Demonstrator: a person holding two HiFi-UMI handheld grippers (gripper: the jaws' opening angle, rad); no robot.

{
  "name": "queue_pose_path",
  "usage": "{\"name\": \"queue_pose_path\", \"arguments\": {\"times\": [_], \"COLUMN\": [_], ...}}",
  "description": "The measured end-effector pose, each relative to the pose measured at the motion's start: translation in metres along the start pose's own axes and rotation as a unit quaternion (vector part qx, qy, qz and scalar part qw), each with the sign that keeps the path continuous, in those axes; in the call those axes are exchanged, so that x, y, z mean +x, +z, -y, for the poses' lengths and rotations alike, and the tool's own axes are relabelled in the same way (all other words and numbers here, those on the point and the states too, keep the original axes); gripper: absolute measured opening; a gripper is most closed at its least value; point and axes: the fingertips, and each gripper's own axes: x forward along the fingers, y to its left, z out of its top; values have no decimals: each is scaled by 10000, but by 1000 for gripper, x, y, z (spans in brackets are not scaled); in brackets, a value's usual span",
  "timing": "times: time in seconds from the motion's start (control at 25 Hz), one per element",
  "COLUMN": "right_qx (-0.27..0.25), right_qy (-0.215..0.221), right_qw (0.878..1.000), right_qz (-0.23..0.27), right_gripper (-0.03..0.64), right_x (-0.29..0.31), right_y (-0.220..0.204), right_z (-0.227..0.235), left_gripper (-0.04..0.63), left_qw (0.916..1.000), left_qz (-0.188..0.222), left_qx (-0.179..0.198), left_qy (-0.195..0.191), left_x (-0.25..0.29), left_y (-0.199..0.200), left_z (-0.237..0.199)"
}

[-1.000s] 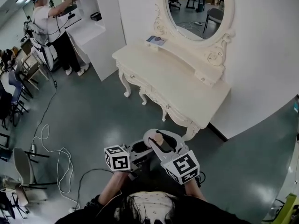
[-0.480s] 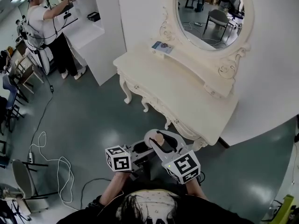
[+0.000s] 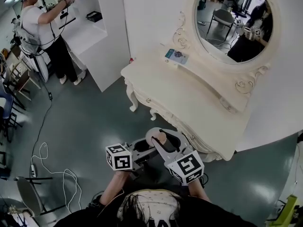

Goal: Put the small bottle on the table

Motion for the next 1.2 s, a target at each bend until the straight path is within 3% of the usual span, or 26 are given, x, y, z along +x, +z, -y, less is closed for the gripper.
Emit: {"name": "queue_pose_path", "arguments": {"times": [0.24, 0.56, 0.96, 1.2], "right_qx": [11, -6, -12, 56], "right_qy": [-90, -39, 370, 571], "right_qw": [10000, 9998, 9985, 9977], "right_qz": [-28, -204, -392, -371], "right_gripper": [149, 149, 149, 149], "right_x": [50, 84, 131, 171], "right_y": [8, 6, 4, 9], "right_z": [6, 4, 7, 35], "left_gripper": [261, 261, 261, 261], "left_qw": [10000, 9999, 9988, 9978], "left_qz": [-54, 3, 283, 368], "left_qx": [-5, -132, -347, -386], "left_qy": [-64, -72, 210, 393], "left_x": [-17, -33, -48, -42], "left_y": [33, 47, 70, 102], "left_z": [-34, -59, -94, -130]}}
